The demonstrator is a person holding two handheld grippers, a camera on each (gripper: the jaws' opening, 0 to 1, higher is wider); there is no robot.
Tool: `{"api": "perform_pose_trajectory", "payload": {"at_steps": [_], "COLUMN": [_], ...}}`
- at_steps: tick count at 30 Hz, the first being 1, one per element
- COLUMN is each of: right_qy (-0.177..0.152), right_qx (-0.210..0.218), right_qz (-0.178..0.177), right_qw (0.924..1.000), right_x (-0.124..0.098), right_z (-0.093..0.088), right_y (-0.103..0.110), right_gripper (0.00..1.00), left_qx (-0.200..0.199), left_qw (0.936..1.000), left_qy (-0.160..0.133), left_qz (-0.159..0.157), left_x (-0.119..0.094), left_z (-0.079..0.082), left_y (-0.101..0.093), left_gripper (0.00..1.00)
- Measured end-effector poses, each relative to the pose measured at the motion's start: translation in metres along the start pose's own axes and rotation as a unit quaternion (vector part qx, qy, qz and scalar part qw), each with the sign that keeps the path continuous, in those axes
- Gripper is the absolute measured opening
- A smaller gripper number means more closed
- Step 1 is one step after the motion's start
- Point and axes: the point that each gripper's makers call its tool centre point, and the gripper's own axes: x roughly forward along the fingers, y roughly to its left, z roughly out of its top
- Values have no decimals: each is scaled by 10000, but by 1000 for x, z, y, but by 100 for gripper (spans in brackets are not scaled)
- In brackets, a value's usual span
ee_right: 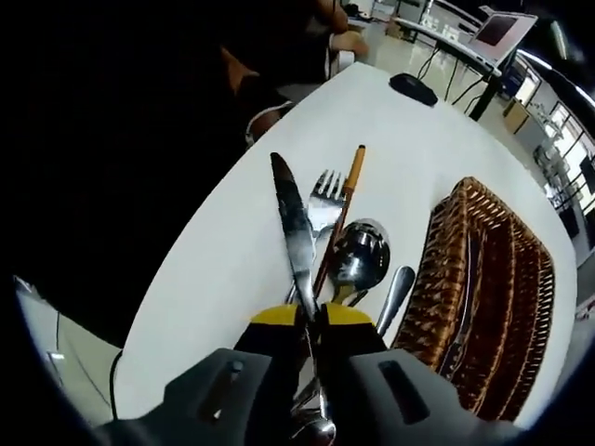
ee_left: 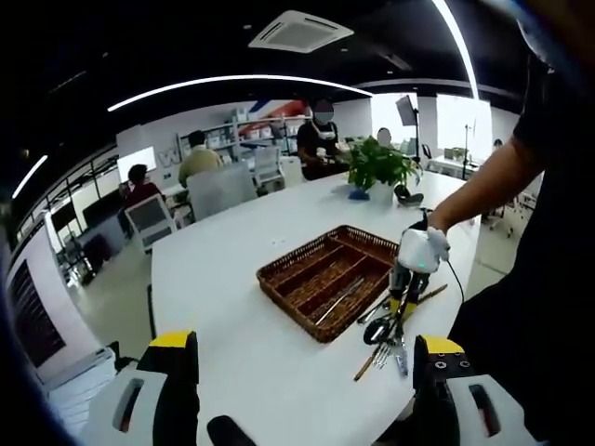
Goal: Arrange the knives, forks, and spoons in their matching storage slots by inserting each utensil handle-first until every utensil is classified and aligned in the correct compartment
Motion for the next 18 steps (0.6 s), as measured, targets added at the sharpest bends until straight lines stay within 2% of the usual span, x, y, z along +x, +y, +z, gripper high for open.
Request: {"api": "perform_pose_trajectory", "payload": {"at_steps": [10, 18], "right_qy": [50, 24], "right_qx": [-52, 268], "right_qz": [23, -78], "right_qw": [10000, 9996], "right_x": [-2, -9], "right_z": [0, 3], "right_y": [1, 0], "right_gripper": [3, 3], "left_qx": [-18, -9], "left_qw": [10000, 10000], "left_qy": [21, 11], "left_qz": [23, 18], "left_x": [0, 4], "left_z": [-3, -2], "left_y": [2, 2], "left_gripper": [100, 100]}}
